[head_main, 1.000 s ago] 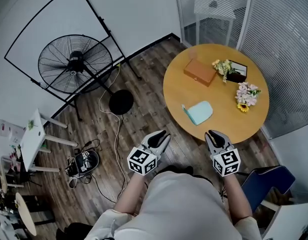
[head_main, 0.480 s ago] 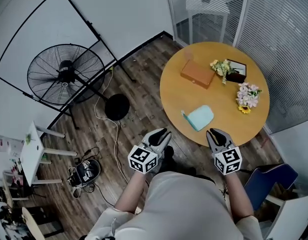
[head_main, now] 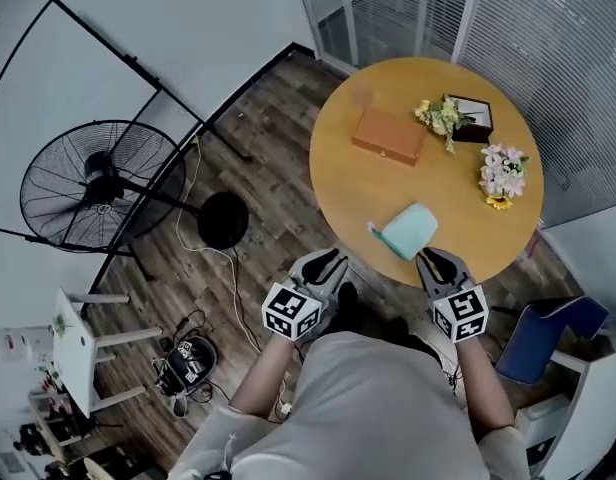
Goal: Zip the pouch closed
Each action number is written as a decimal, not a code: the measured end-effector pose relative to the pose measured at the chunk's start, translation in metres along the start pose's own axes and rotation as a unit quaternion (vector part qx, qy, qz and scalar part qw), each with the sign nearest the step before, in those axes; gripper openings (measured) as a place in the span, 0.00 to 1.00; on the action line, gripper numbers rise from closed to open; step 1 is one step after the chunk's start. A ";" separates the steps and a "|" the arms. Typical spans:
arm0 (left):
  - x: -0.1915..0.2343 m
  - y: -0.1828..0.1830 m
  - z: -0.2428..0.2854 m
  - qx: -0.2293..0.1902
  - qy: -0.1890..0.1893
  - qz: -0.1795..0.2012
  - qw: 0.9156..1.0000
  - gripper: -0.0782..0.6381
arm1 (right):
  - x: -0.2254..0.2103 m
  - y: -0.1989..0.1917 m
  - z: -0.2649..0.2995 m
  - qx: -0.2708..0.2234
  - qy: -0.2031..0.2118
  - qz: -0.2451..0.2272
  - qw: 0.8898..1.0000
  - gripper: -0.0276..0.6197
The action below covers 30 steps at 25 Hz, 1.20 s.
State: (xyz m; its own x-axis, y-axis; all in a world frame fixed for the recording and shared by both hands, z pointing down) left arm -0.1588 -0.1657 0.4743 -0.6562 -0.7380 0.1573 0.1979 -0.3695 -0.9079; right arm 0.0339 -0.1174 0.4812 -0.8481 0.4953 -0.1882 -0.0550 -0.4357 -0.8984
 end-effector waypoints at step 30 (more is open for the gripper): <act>0.078 -0.127 0.202 0.146 -0.239 0.191 0.941 0.25 | -0.047 -0.135 0.139 0.070 -0.078 0.163 0.981 0.14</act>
State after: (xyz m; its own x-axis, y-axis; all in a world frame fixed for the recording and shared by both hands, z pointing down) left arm -0.0882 -0.2904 0.6803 -0.1075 -0.9923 0.0615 0.5903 -0.1135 -0.7991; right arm 0.0083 -0.1862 0.6665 -0.9020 0.1968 -0.3842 0.1703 -0.6557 -0.7356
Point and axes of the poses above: the fingertips, and each gripper's own axes: z forward along the fingers, x to its left, y out of its top, the point moved 3 cm from there along -z, backward along the fingers, and after that the axes turned 10 degrees about y, right-handed, at the moved point
